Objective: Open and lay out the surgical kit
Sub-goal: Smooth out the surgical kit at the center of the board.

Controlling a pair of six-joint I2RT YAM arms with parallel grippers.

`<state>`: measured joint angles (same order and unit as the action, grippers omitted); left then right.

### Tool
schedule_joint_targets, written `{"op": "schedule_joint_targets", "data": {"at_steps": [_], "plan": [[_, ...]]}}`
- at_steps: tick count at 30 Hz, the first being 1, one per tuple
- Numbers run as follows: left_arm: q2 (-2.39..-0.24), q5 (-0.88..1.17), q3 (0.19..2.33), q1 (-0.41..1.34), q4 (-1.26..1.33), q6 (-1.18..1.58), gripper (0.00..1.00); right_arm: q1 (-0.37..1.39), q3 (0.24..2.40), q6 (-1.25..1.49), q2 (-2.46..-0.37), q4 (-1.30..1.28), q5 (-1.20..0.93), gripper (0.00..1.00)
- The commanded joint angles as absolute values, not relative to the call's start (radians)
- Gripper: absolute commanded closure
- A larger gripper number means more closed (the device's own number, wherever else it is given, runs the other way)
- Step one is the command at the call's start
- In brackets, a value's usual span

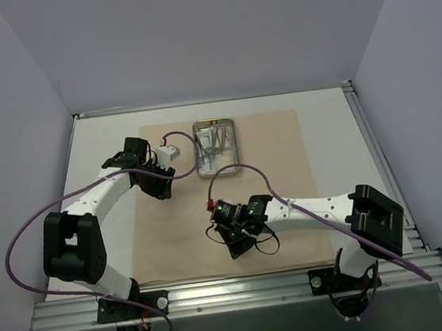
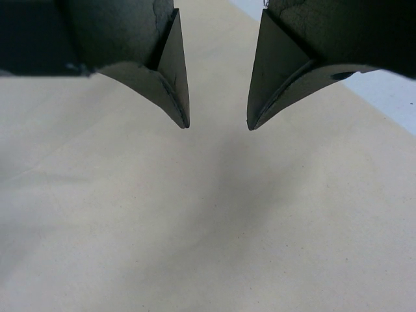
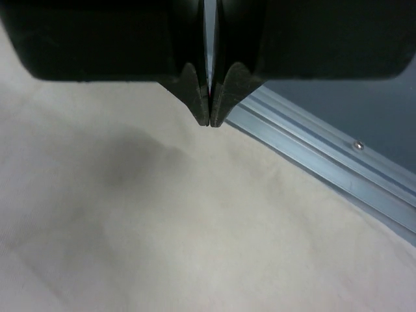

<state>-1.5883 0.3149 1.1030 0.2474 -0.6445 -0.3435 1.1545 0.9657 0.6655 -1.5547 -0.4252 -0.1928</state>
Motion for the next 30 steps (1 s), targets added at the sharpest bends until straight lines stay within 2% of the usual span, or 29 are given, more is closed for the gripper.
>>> {"op": "schedule_joint_targets", "data": {"at_steps": [1,6,10,16,20,26,30], "plan": [[-1.563,0.331,1.085,0.235,-0.702,-0.39,0.5,1.137,1.015,0.624,-1.588,-0.414,-0.098,1.0],[-1.575,0.194,1.031,0.224,-0.733,-0.405,0.5,0.948,0.979,0.657,-1.562,-0.388,-0.022,1.0],[-1.615,0.074,1.008,0.221,-0.69,-0.41,0.5,0.741,0.936,0.621,-1.523,-0.223,-0.04,1.0],[-1.72,-0.028,0.994,0.212,-0.618,-0.403,0.51,0.464,0.853,0.588,-1.644,-0.089,-0.1,1.0],[-1.717,-0.032,0.963,0.19,-0.603,-0.41,0.51,0.332,0.764,0.598,-1.657,-0.06,-0.114,1.0],[-1.707,-0.014,0.948,0.112,-0.604,-0.428,0.51,0.116,0.667,0.601,-1.542,-0.037,-0.098,1.0],[-1.634,0.13,0.962,0.106,-0.633,-0.468,0.51,0.072,0.722,0.546,-1.537,-0.061,-0.095,1.0]]}}
